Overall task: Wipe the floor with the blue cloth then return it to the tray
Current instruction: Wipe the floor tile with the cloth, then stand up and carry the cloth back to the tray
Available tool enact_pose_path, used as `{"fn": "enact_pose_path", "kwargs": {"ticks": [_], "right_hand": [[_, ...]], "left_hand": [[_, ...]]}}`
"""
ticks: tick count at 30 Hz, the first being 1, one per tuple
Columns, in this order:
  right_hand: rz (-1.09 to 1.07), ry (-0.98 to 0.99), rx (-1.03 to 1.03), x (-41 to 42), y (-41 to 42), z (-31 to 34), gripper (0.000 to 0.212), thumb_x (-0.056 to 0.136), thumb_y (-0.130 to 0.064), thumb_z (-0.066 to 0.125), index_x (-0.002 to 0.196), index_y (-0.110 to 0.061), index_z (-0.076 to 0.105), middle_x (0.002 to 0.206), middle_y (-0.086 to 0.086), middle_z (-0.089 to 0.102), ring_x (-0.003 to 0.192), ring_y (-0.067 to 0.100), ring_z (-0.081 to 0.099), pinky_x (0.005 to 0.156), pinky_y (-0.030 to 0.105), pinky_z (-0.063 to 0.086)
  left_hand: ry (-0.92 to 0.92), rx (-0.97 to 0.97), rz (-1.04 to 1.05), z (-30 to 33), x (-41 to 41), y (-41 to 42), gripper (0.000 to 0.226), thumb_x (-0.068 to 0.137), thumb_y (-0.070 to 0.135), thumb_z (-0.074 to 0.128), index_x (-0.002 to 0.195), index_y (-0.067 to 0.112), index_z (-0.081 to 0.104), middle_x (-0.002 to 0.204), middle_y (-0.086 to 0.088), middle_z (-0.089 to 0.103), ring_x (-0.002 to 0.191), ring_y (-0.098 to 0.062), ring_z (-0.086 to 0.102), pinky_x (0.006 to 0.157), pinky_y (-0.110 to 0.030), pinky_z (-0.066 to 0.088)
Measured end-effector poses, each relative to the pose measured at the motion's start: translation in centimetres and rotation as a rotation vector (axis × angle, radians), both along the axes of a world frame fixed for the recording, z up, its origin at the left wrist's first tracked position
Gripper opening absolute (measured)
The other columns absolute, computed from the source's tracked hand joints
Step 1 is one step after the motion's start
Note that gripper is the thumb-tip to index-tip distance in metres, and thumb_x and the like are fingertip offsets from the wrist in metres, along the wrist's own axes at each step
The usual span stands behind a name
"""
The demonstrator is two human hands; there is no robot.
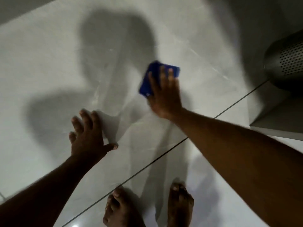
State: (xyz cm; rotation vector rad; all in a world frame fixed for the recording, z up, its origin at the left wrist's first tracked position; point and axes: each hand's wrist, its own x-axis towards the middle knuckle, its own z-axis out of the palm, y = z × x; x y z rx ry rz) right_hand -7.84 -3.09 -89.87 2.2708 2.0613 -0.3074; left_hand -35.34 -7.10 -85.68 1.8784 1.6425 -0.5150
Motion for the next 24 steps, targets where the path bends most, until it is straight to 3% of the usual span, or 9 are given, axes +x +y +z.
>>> {"fn": "enact_pose_path", "kwargs": {"ticks": [2, 5, 9, 12, 14, 17, 19, 22, 24], "right_hand": [[-0.301, -0.028, -0.053, 4.3, -2.2, 0.7, 0.074, 0.091, -0.045, 0.05, 0.154, -0.018, 0.022, 0.161, 0.024, 0.016, 0.145, 0.049, 0.015, 0.116, 0.059, 0.021], [-0.546, -0.036, -0.096, 4.4, -9.4, 2.3, 0.069, 0.087, -0.024, 0.059, 0.15, -0.013, 0.033, 0.156, 0.025, 0.029, 0.139, 0.05, 0.03, 0.108, 0.059, 0.036], [-0.323, 0.091, -0.294, -5.9, -16.5, 4.8, 0.063, 0.076, -0.011, 0.068, 0.138, -0.014, 0.051, 0.14, 0.025, 0.052, 0.118, 0.044, 0.057, 0.071, 0.05, 0.059], [-0.331, 0.524, -0.547, -10.4, -18.3, 8.9, 0.055, 0.088, -0.018, 0.061, 0.141, -0.021, 0.048, 0.139, 0.013, 0.058, 0.124, 0.033, 0.056, 0.1, 0.04, 0.048], [-0.426, 0.717, -0.66, -11.9, -17.7, 13.2, 0.049, 0.092, -0.022, 0.058, 0.14, -0.025, 0.048, 0.138, 0.007, 0.06, 0.127, 0.027, 0.054, 0.107, 0.034, 0.043], [-0.562, 0.791, -0.585, -13.1, -15.7, 23.2, 0.045, 0.095, -0.025, 0.057, 0.139, -0.029, 0.048, 0.139, 0.002, 0.06, 0.128, 0.022, 0.053, 0.108, 0.03, 0.041], [-0.584, 0.824, -0.517, -13.4, -14.4, 31.2, 0.046, 0.095, -0.026, 0.057, 0.14, -0.031, 0.046, 0.139, 0.002, 0.06, 0.128, 0.021, 0.054, 0.107, 0.03, 0.042], [-0.58, 0.846, -0.381, -11.9, -12.1, 46.4, 0.05, 0.095, -0.024, 0.057, 0.142, -0.031, 0.043, 0.135, 0.005, 0.063, 0.122, 0.021, 0.059, 0.101, 0.029, 0.047], [-0.499, 0.842, -0.25, -10.7, -10.9, 55.7, 0.054, 0.093, -0.018, 0.059, 0.144, -0.026, 0.044, 0.129, 0.008, 0.066, 0.115, 0.025, 0.063, 0.094, 0.025, 0.048]], "left_hand": [[0.004, 0.002, 0.0, 0.0, 0.0, 0.0, 0.141, 0.055, 0.064, 0.081, 0.151, 0.013, -0.009, 0.161, -0.022, -0.013, 0.145, -0.053, -0.007, 0.108, -0.072, 0.025], [0.026, -0.003, 0.002, 0.0, 0.3, 0.0, 0.143, 0.055, 0.065, 0.081, 0.15, 0.013, -0.011, 0.161, -0.022, -0.014, 0.145, -0.054, -0.007, 0.108, -0.071, 0.025], [0.064, -0.078, 0.009, 0.9, 0.8, 0.9, 0.135, 0.063, 0.058, 0.081, 0.152, 0.011, -0.009, 0.162, -0.021, -0.012, 0.146, -0.051, -0.003, 0.107, -0.069, 0.031], [0.076, -0.146, 0.047, 4.7, 0.4, 1.3, 0.117, 0.076, 0.047, 0.076, 0.153, 0.013, -0.006, 0.163, -0.018, 0.0, 0.147, -0.046, 0.006, 0.108, -0.067, 0.033], [0.06, -0.161, 0.112, 8.9, -0.1, 0.6, 0.104, 0.084, 0.042, 0.069, 0.153, 0.011, -0.001, 0.163, -0.019, 0.006, 0.148, -0.045, 0.008, 0.11, -0.064, 0.033], [0.023, -0.165, 0.269, 19.1, -1.3, -0.7, 0.078, 0.093, 0.04, 0.056, 0.15, 0.001, 0.019, 0.157, -0.022, 0.029, 0.144, -0.042, 0.027, 0.112, -0.052, 0.035], [-0.017, -0.202, 0.399, 27.0, -1.4, -1.6, 0.055, 0.097, 0.041, 0.048, 0.132, -0.001, 0.05, 0.134, -0.023, 0.057, 0.129, -0.04, 0.049, 0.103, -0.043, 0.041], [-0.333, -0.368, 0.712, 43.3, 0.9, -1.9, 0.043, 0.099, 0.04, 0.046, 0.077, 0.01, 0.068, 0.081, -0.015, 0.071, 0.087, -0.033, 0.067, 0.079, -0.039, 0.048], [-0.622, -0.44, 0.956, 53.1, 2.4, -2.6, 0.037, 0.098, 0.035, 0.05, 0.082, 0.008, 0.069, 0.084, -0.018, 0.074, 0.079, -0.029, 0.068, 0.078, -0.039, 0.053]]}}
